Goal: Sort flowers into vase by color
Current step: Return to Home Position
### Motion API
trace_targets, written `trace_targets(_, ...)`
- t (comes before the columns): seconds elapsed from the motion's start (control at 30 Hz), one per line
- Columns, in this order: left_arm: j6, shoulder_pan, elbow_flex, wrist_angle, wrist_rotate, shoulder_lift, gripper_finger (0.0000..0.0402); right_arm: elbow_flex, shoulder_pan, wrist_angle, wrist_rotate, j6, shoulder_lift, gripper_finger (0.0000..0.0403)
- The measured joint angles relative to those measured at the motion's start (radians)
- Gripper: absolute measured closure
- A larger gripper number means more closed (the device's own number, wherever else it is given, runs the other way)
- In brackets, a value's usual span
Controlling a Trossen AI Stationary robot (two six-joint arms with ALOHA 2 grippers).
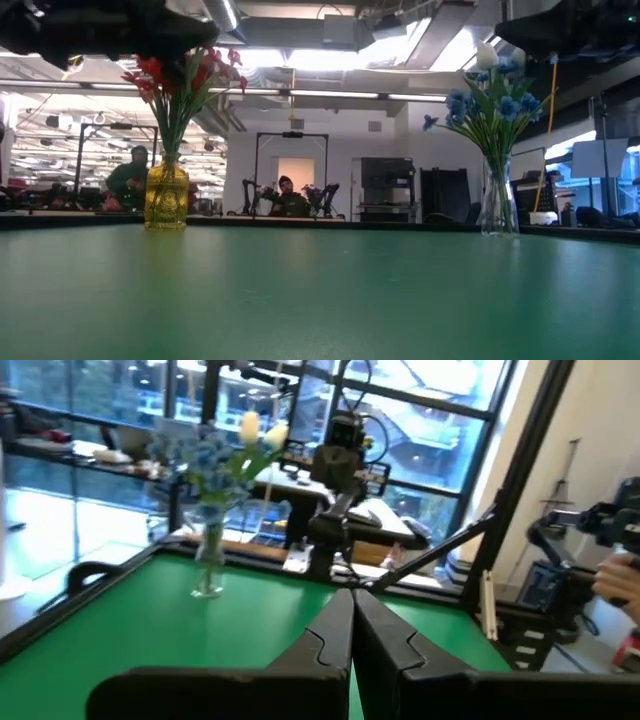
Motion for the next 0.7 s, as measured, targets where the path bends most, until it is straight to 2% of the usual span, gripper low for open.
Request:
trace_targets(0.23,0.002,0.022,0.0,-0.227,-0.004,-0.232,0.0401,-0.039,-0.016,-0.042,-0.019,0.029,-0.12,0.0403)
trace_targets(0.47,0.011,-0.003,-0.001,-0.364,-0.048,-0.317,0.0401,-0.187,-0.016,-0.011,0.027,0.093,-0.156,0.0403)
trace_targets(0.57,0.009,-0.01,-0.042,-0.337,-0.05,-0.339,0.0401,-0.228,-0.016,0.041,0.022,0.107,-0.165,0.0403)
trace_targets(0.7,-0.044,-0.012,-0.18,-0.201,-0.052,-0.365,0.0401,-0.247,-0.016,0.041,0.001,0.105,-0.174,0.0403)
